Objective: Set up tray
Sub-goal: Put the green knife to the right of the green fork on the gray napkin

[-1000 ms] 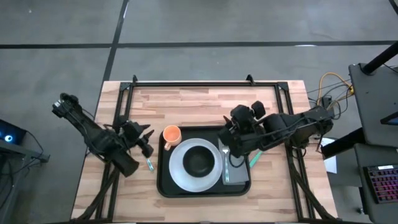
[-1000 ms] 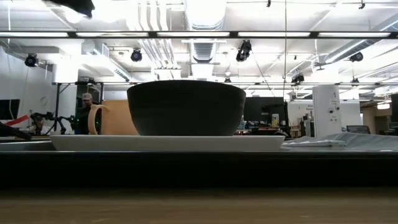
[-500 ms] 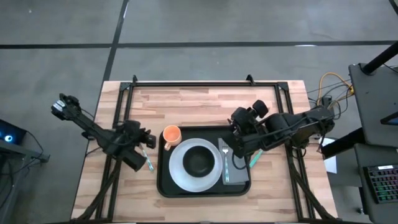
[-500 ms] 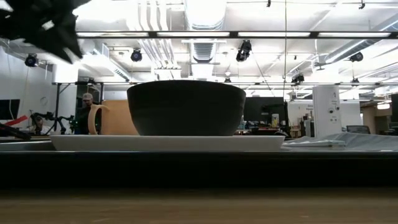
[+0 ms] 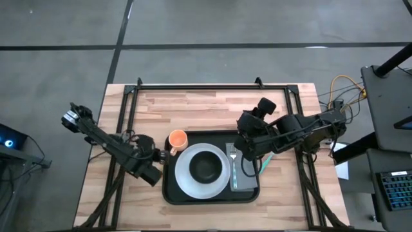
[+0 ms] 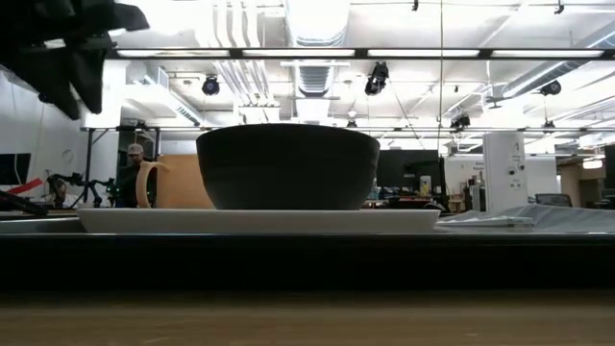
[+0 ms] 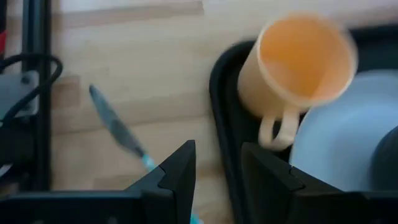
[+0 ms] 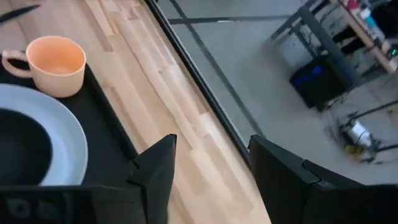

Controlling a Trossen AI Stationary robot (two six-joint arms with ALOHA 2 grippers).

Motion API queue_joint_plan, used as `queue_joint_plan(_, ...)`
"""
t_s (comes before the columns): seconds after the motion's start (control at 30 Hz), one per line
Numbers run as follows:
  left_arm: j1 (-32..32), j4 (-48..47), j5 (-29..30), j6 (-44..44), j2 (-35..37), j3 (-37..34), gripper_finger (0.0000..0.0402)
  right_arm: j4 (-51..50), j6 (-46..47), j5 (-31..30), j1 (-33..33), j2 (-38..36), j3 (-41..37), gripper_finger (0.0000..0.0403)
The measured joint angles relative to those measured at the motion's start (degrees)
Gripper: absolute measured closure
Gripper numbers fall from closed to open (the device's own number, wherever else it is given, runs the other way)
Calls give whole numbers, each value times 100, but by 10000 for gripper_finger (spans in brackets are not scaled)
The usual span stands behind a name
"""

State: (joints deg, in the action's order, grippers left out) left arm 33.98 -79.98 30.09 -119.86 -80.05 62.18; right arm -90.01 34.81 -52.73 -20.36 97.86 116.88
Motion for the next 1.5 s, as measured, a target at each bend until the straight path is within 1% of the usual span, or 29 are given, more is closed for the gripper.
queue_joint_plan(0.1, -2, 20, -630, 305, -291, 144, 291, 0, -197, -162, 2, -2, 2, 211)
queue_joint_plan(0.13, 0, 23, -762, 331, -387, 168, 291, -2, -228, -223, 2, -2, 2, 211)
queue_joint_plan(0.2, 13, 186, -837, 347, -576, 173, 291, 0, -251, -467, 2, -2, 2, 211)
queue_joint_plan(0.27, 10, 398, -984, 603, -716, 182, 291, 0, -264, -736, 2, -4, 1, 211)
queue_joint_plan(0.33, -2, 435, -1491, 1012, -772, 183, 291, 0, -283, -920, 2, -4, 0, 211)
queue_joint_plan(0.37, 4, 435, -1591, 1035, -797, 183, 291, -3, -313, -955, 2, -4, 0, 211)
queue_joint_plan(0.5, 46, 566, -1640, 456, -883, 165, 291, 0, -445, -1039, 2, -11, -3, 211)
queue_joint_plan(0.67, 26, 1066, -1639, 435, -885, 120, 291, 0, -525, -1045, 2, -3, -5, 211)
queue_joint_plan(0.77, 48, 1043, -1659, 197, -885, 21, 287, 0, -526, -1043, 2, -2, -5, 211)
queue_joint_plan(0.87, 48, 1046, -1777, -97, -885, -110, 274, 0, -551, -1043, 2, -2, -5, 211)
queue_joint_plan(0.97, 49, 1164, -1908, -379, -883, -339, 257, 0, -553, -1043, 2, -2, -7, 211)
queue_joint_plan(1.07, 46, 1481, -2257, -591, -883, -549, 240, 0, -620, -1043, 2, 0, -10, 211)
queue_joint_plan(1.17, 46, 1964, -2318, -840, -919, -756, 228, 0, -658, -1043, 2, 0, -11, 211)
queue_joint_plan(1.23, 46, 2364, -2328, -884, -995, -906, 225, 0, -658, -1041, 2, 0, -11, 211)
queue_joint_plan(1.33, 35, 2666, -2340, -980, -1117, -1127, 224, 0, -671, -1042, 4, 0, -12, 211)
queue_joint_plan(1.5, 34, 2683, -2360, -1202, -1190, -1315, 224, 2, -732, -1041, 4, 2, -32, 211)
